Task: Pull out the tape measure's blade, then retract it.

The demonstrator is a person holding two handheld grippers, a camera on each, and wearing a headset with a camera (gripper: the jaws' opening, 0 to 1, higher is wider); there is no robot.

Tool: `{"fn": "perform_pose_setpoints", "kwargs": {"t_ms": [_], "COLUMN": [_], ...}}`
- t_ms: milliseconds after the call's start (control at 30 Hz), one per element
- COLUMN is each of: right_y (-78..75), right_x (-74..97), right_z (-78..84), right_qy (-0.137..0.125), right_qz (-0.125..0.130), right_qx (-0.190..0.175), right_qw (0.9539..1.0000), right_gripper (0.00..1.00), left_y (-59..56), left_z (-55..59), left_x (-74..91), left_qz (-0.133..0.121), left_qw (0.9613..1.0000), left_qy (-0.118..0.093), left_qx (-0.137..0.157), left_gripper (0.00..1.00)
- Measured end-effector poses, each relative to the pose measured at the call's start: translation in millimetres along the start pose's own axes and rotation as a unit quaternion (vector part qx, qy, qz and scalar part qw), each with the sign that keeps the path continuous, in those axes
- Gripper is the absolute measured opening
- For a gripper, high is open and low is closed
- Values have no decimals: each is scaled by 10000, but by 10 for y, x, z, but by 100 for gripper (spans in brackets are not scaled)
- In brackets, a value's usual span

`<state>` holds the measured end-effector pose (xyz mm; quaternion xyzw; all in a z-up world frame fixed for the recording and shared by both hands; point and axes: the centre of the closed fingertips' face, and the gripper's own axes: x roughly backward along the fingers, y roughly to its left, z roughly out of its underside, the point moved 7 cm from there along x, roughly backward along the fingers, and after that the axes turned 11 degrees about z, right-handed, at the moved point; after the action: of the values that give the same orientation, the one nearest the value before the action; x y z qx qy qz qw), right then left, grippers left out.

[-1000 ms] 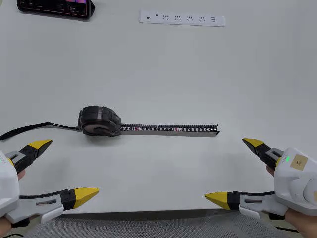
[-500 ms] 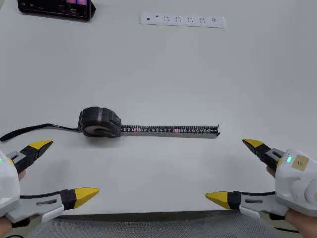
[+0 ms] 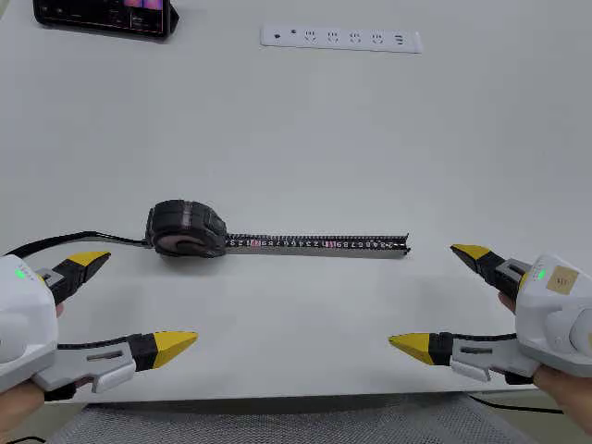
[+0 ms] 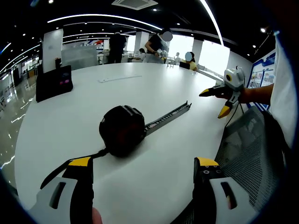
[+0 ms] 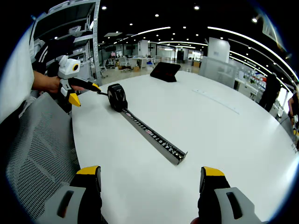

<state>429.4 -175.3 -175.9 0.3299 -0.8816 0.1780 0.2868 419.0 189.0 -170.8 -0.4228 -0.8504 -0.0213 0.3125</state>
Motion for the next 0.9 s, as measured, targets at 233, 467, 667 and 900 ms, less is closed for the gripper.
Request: {"fn": "perform_pose_setpoints", "kwargs": {"t_ms": [233,467,667,900], "right_y": [-52,-109,-159,-190], "right_x": [-40,-77,-124,-173], "right_z": [-30,-52,-82,-115], "right_qy": [8,6,-3,-4], "right_qz": [-28,-45,-63,-107], "right_qx": [37,53,102,149], "right_qw": [10000,10000,9999,9998], "right_gripper": [83,81,81,81], "left_y": [41,81,105,146], "left_z": [-42,-91,-152,-204], "left_x": [-80,-137,-201,-301], "left_qz": [-19,-41,-18,25], "left_qw": [9999,9999,9997,9995], "left_qy": [-35,-40,-110,-156], "left_qx": [114,163,227,265], "left_gripper": [84,84,83,83]}}
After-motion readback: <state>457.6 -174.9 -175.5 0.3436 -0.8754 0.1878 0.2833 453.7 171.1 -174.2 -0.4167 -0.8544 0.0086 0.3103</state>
